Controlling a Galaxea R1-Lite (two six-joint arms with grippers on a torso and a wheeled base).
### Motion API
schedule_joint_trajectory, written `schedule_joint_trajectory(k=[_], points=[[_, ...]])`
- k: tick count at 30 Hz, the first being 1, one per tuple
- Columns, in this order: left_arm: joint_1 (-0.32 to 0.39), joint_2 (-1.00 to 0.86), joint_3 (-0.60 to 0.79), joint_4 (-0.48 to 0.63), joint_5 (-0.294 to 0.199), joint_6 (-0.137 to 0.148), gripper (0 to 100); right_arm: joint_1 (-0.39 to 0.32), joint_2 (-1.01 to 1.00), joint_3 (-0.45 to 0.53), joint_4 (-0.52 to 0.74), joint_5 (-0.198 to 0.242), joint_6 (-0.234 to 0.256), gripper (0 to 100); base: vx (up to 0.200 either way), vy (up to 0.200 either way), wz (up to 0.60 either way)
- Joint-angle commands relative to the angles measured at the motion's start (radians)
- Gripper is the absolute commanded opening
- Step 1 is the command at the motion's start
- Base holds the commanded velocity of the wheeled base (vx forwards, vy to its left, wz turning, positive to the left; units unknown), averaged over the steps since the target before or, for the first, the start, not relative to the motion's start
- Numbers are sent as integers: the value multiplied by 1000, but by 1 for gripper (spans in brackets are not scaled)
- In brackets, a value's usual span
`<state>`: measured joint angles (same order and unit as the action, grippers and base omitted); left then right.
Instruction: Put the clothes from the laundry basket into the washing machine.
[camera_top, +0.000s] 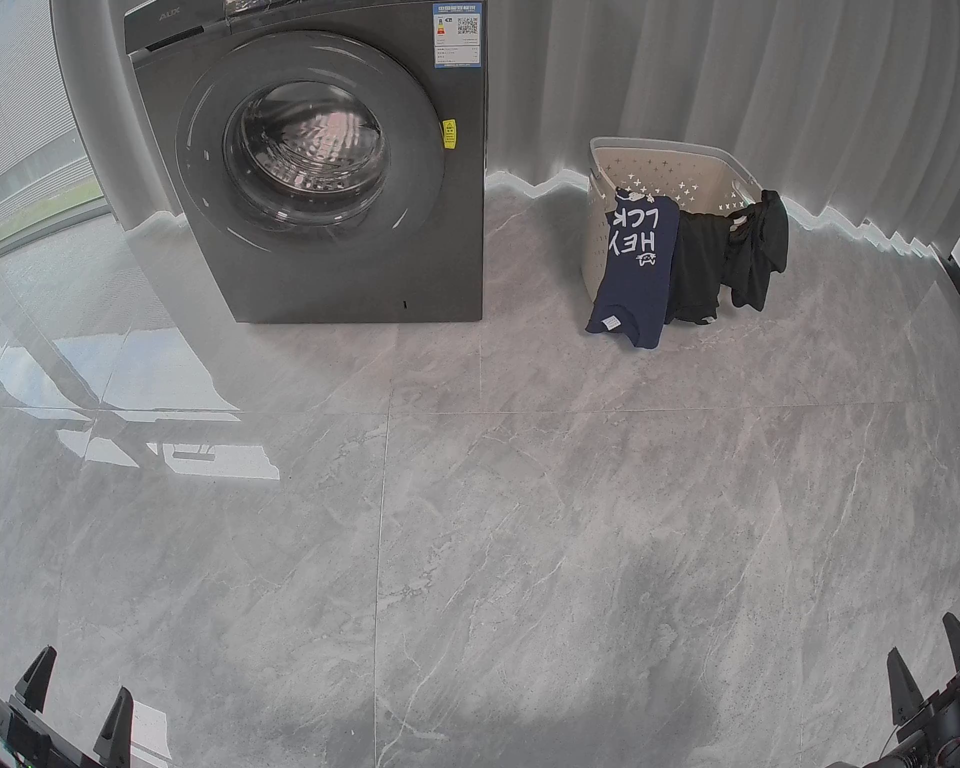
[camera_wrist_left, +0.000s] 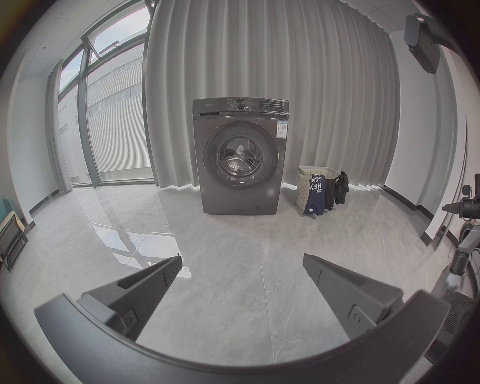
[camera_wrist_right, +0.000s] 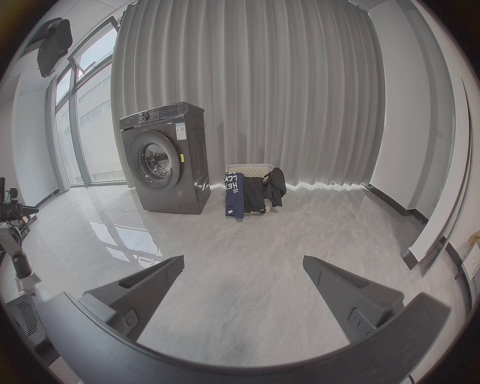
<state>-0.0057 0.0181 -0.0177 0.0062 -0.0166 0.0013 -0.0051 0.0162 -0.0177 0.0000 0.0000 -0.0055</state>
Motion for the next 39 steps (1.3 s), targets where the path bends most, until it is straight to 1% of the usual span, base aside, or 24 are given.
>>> schedule_joint_trajectory(k=[1, 9, 28, 33, 38, 39], points=[[0, -18, 18, 0, 0, 0, 100, -1, -16, 18, 0, 0, -1, 100, 0, 0, 0], [0, -18, 18, 0, 0, 2, 100, -1, -16, 18, 0, 0, -1, 100, 0, 0, 0], [0, -18, 18, 0, 1, -1, 100, -1, -16, 18, 0, 0, -1, 100, 200, 0, 0], [0, -18, 18, 0, 0, 2, 100, 1, -16, 18, 0, 0, -1, 100, 200, 0, 0], [0, -18, 18, 0, 0, 2, 100, -1, -16, 18, 0, 0, -2, 100, 0, 0, 0], [0, -18, 18, 0, 1, 2, 100, -1, -16, 18, 0, 0, -2, 100, 0, 0, -600]])
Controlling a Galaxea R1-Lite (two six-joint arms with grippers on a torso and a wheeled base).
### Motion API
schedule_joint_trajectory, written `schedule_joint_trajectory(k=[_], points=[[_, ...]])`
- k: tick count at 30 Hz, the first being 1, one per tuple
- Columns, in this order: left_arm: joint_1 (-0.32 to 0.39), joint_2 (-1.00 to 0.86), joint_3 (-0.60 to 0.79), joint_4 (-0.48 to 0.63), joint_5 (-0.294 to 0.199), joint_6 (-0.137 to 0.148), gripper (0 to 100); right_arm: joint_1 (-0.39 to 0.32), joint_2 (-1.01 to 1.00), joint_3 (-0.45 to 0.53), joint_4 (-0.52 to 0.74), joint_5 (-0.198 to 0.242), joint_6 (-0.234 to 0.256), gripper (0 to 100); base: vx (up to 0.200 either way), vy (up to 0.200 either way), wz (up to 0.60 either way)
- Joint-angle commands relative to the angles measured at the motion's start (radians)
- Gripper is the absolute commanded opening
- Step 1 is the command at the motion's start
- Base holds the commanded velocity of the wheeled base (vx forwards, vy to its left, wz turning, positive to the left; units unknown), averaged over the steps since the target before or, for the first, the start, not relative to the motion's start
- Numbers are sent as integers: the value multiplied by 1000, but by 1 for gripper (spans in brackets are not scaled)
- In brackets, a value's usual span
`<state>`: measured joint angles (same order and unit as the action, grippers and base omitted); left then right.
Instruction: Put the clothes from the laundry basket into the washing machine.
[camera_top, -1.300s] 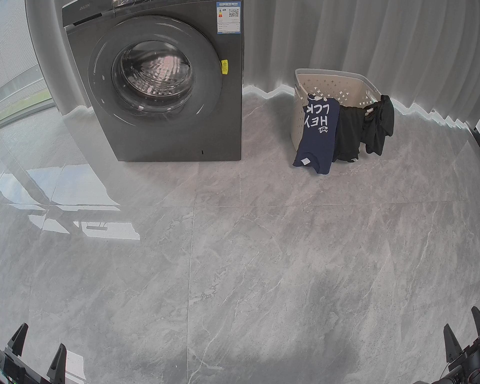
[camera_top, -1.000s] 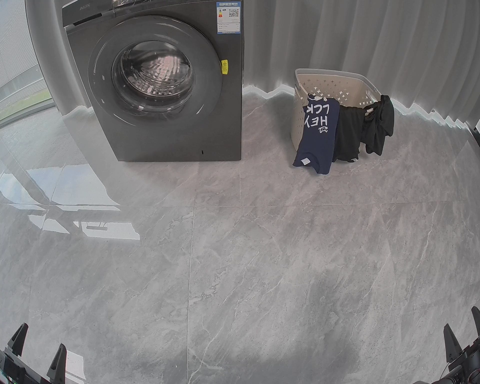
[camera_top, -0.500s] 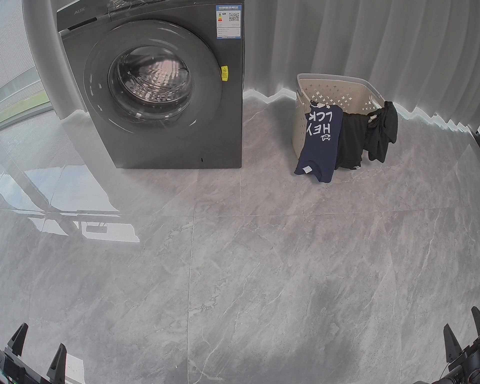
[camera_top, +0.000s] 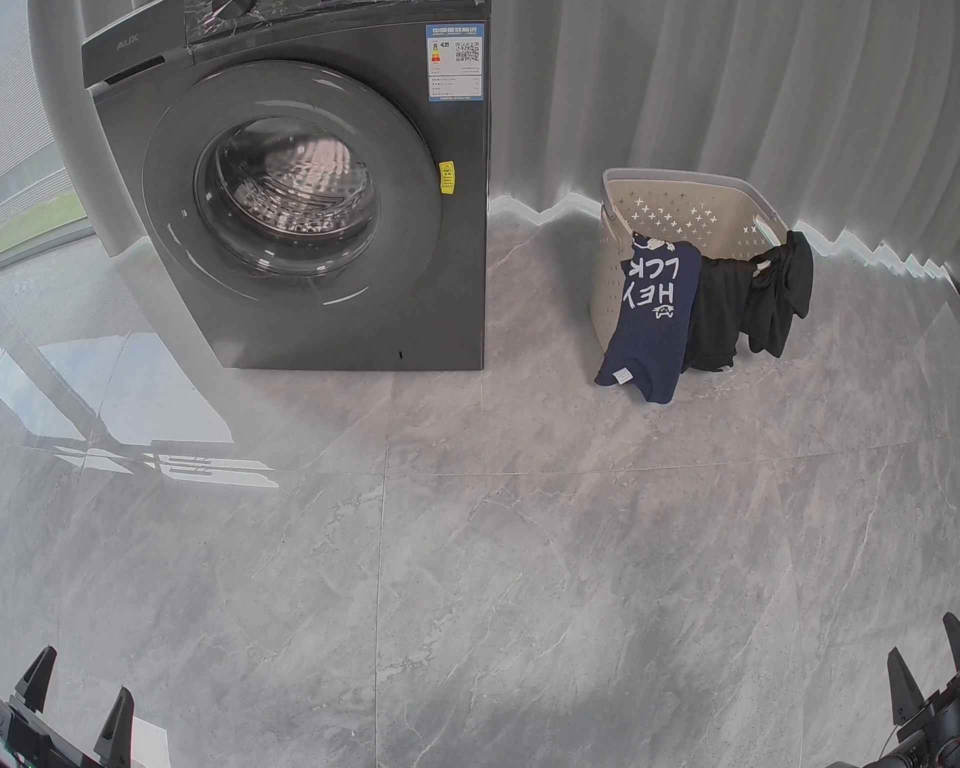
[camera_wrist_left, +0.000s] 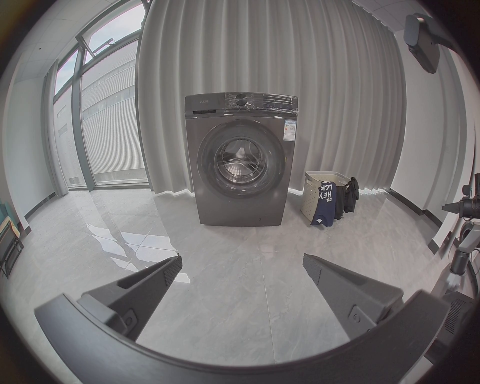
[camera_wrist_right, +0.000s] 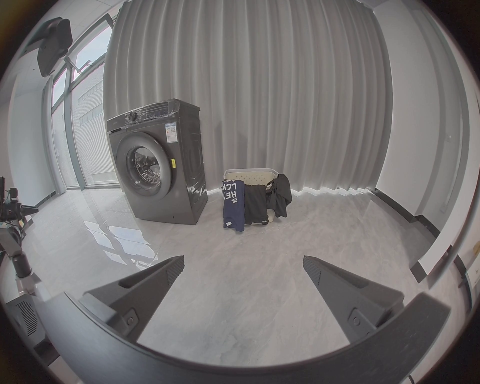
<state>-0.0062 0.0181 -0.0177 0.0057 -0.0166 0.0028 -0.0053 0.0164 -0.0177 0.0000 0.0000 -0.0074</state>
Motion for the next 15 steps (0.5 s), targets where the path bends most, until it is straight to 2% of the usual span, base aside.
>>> schedule_joint_trajectory(k=[1, 3, 15], points=[[0, -18, 18, 0, 1, 0, 100, -1, -16, 18, 0, 0, 0, 100, 0, 0, -600], [0, -18, 18, 0, 1, -1, 100, -1, -16, 18, 0, 0, 1, 100, 0, 0, -300], [0, -18, 18, 0, 1, -1, 100, -1, -16, 18, 0, 0, 1, 100, 200, 0, 0]])
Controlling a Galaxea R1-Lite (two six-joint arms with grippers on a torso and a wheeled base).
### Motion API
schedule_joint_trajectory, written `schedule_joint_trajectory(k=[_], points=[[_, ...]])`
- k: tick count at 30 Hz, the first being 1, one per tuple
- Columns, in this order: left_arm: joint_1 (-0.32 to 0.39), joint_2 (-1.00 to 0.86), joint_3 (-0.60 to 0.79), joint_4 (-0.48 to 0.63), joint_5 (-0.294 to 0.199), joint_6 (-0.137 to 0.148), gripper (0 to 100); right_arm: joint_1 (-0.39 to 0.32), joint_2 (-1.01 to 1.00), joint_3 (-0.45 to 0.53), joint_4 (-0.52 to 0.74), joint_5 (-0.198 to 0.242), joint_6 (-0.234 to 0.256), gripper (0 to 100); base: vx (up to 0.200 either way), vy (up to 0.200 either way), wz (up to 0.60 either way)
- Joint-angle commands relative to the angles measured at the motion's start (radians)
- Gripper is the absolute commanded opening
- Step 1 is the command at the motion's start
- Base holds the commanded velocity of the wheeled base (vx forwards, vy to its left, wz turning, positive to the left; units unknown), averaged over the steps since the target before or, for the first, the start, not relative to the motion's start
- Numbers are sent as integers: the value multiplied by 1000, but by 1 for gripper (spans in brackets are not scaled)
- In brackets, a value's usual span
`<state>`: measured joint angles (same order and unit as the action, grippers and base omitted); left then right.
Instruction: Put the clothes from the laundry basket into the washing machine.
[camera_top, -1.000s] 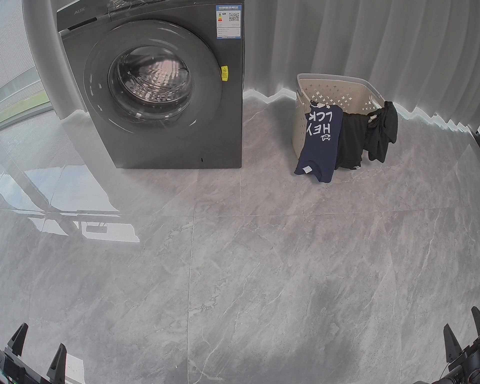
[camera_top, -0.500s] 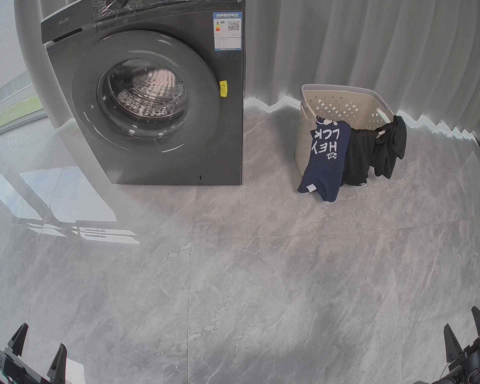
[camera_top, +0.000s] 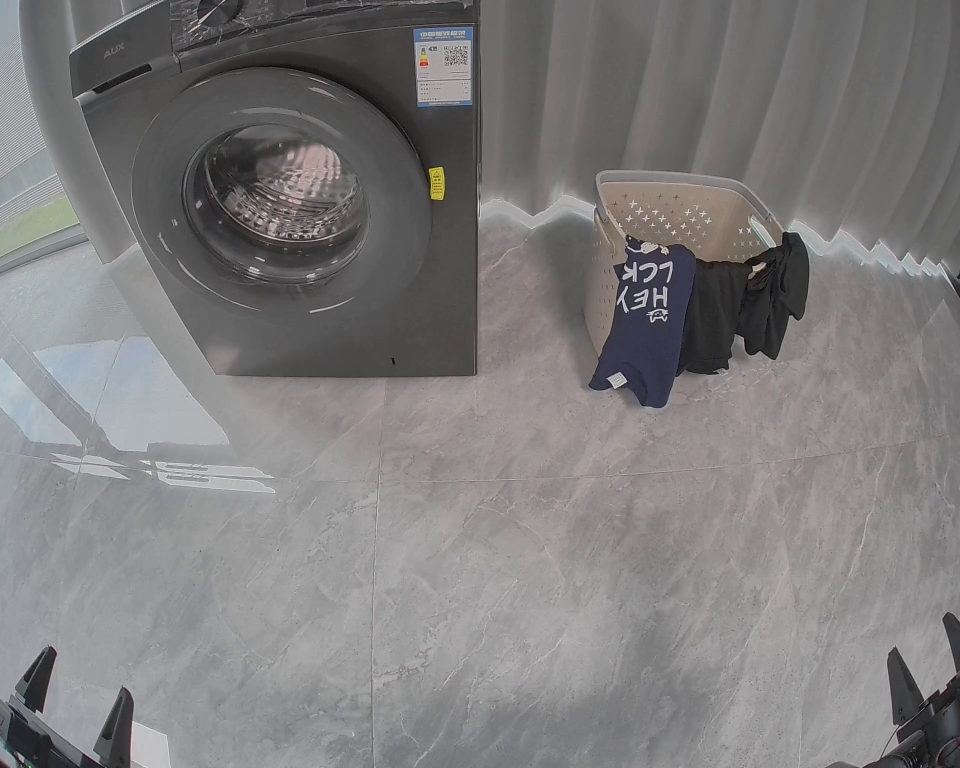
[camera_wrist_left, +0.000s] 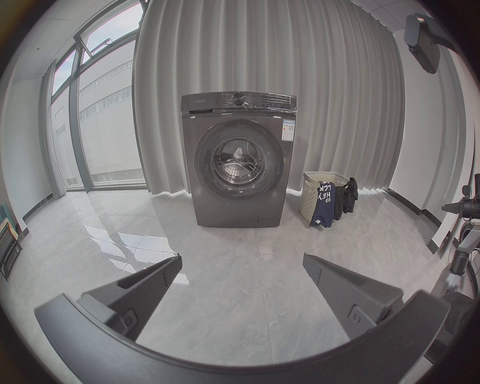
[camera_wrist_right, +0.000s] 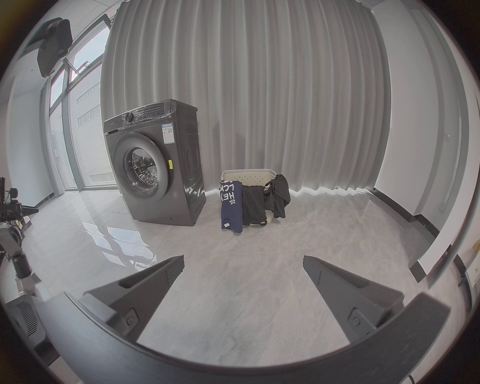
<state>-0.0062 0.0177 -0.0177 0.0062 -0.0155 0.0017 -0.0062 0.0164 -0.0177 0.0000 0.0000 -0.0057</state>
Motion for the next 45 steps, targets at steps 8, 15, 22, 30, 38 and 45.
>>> schedule_joint_trajectory(k=[8, 15, 22, 30, 38, 45], points=[[0, -18, 18, 0, 0, 0, 100, 0, -16, 18, 0, 0, 0, 100, 50, 0, 0], [0, -18, 18, 0, -1, 0, 100, -1, -16, 18, 0, 0, 0, 100, 0, -86, 0], [0, -18, 18, 0, -1, 0, 100, 0, -16, 18, 0, 0, 0, 100, 0, -171, 0], [0, -18, 18, 0, 0, -2, 100, -1, -16, 18, 0, 0, 0, 100, 75, 0, 0], [0, -18, 18, 0, 0, -2, 100, -1, -16, 18, 0, 0, 0, 100, 200, 0, 0], [0, -18, 18, 0, 0, -2, 100, -1, -16, 18, 0, 0, 0, 100, 200, 0, 0]])
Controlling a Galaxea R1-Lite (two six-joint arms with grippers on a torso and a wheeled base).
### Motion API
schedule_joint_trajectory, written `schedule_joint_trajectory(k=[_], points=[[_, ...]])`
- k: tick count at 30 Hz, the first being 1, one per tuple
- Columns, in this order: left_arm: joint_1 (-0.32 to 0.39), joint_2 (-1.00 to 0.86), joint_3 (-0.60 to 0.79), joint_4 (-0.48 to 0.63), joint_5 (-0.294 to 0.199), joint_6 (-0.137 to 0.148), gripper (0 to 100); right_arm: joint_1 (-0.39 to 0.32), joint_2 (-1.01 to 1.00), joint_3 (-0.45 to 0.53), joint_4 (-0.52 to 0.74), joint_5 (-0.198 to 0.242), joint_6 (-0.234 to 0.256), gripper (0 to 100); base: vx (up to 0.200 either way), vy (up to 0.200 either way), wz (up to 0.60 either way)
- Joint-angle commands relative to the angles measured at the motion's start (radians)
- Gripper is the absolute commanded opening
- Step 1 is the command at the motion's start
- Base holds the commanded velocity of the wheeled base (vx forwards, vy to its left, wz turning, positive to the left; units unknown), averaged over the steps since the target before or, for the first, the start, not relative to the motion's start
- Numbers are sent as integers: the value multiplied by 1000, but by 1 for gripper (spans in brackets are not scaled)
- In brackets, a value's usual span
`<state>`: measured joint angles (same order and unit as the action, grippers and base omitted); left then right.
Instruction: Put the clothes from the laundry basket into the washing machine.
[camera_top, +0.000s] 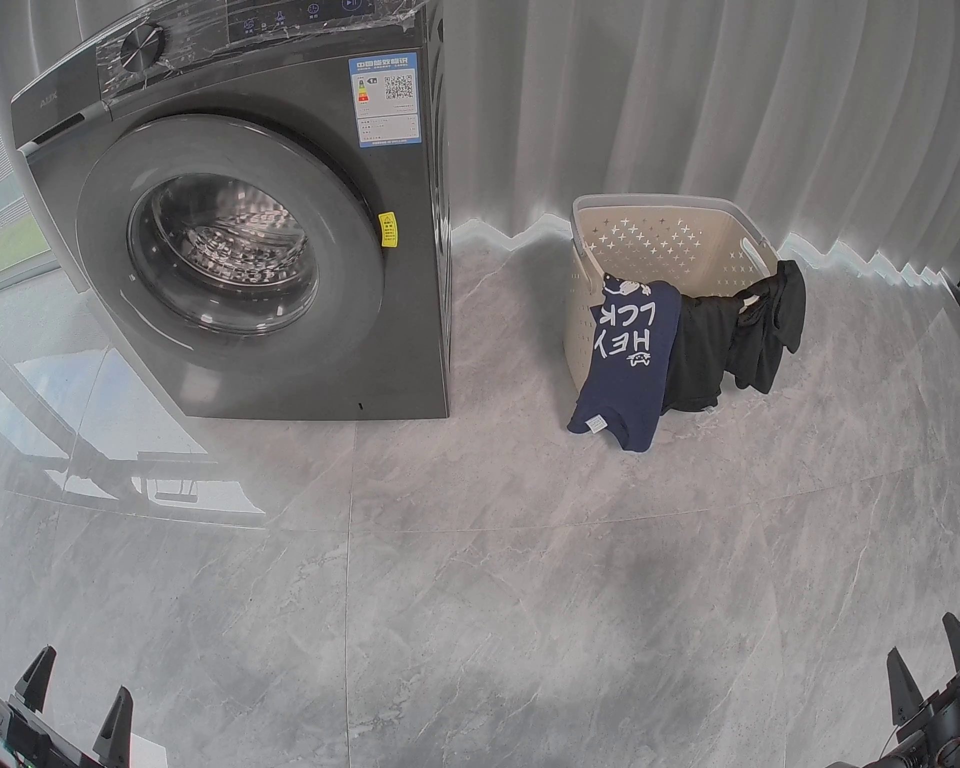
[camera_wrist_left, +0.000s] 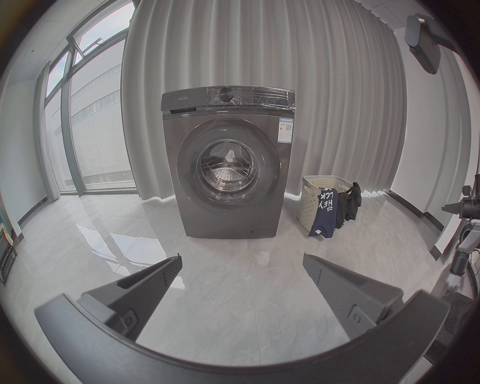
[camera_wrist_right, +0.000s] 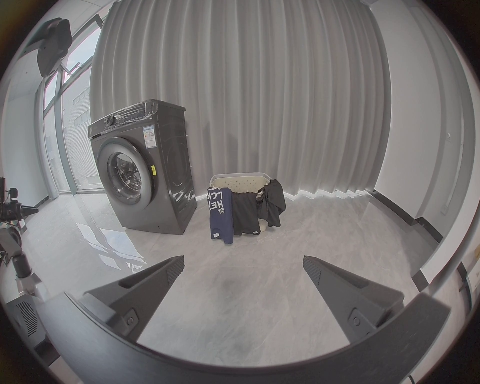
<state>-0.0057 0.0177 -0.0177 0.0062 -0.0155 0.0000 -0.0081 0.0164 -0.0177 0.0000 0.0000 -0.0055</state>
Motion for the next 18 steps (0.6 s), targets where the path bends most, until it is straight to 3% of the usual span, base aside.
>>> schedule_joint_trajectory(k=[1, 6, 15, 18], points=[[0, -18, 18, 0, 0, 0, 100, 0, -16, 18, 0, 0, -1, 100, 200, 0, 0], [0, -18, 18, 0, 0, 0, 100, 0, -16, 18, 0, 0, -1, 100, 200, 0, 0], [0, -18, 18, 0, 0, 0, 100, 0, -16, 18, 0, 0, -1, 100, 0, 0, 0], [0, -18, 18, 0, 0, 0, 100, 0, -16, 18, 0, 0, -1, 100, 0, -200, 0]])
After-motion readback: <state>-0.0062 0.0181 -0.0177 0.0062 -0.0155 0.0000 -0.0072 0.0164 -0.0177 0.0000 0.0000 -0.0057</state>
